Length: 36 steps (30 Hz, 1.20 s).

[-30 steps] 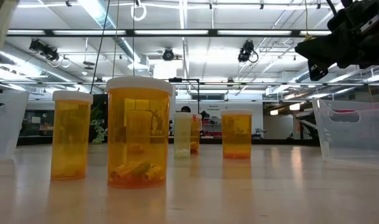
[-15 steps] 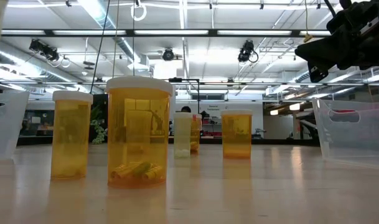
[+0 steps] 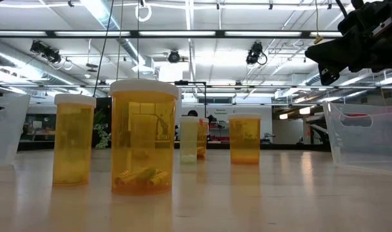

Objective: Pick and place medicine bottles into bin by pill shape (circle, oval)
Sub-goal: Put the small yellow pill bottle into the left transparent bin

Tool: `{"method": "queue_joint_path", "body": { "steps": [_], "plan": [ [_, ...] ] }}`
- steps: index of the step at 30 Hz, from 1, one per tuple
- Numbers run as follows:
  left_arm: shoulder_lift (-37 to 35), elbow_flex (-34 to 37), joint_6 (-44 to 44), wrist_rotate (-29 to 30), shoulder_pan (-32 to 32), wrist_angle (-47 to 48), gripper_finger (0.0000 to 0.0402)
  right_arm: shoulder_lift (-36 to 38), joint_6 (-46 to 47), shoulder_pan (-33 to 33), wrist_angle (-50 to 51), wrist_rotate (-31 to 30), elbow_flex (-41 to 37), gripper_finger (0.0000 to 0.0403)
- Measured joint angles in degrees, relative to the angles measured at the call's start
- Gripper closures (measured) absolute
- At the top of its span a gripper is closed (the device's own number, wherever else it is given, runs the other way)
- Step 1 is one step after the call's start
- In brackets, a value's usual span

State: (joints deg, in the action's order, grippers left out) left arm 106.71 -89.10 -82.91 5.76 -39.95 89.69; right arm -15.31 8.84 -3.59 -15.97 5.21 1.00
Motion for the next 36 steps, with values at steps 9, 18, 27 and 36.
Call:
{"method": "queue_joint_path", "body": {
  "steps": [9,18,27,36],
  "plan": [
    [-10.6,10.2,-11.8,0.0,-2.8,-3.5,0.0272,0.0,0.0,0.0,0.0,0.0,0.0,0.0356],
    [-15.8,19.3,-22.2,0.6,-4.6,-18.3,0.0278,0.0,0.0,0.0,0.0,0.0,0.0,0.0356],
    [-15.6,23.8,-17.7,0.7,-0.8,-25.5,0.0272,0.0,0.0,0.0,0.0,0.0,0.0,0.0356],
    [-15.6,29.4,-12.7,-0.4,1.6,-31.0,0.0272,0.0,0.0,0.0,0.0,0.0,0.0,0.0356]
  ]
}}
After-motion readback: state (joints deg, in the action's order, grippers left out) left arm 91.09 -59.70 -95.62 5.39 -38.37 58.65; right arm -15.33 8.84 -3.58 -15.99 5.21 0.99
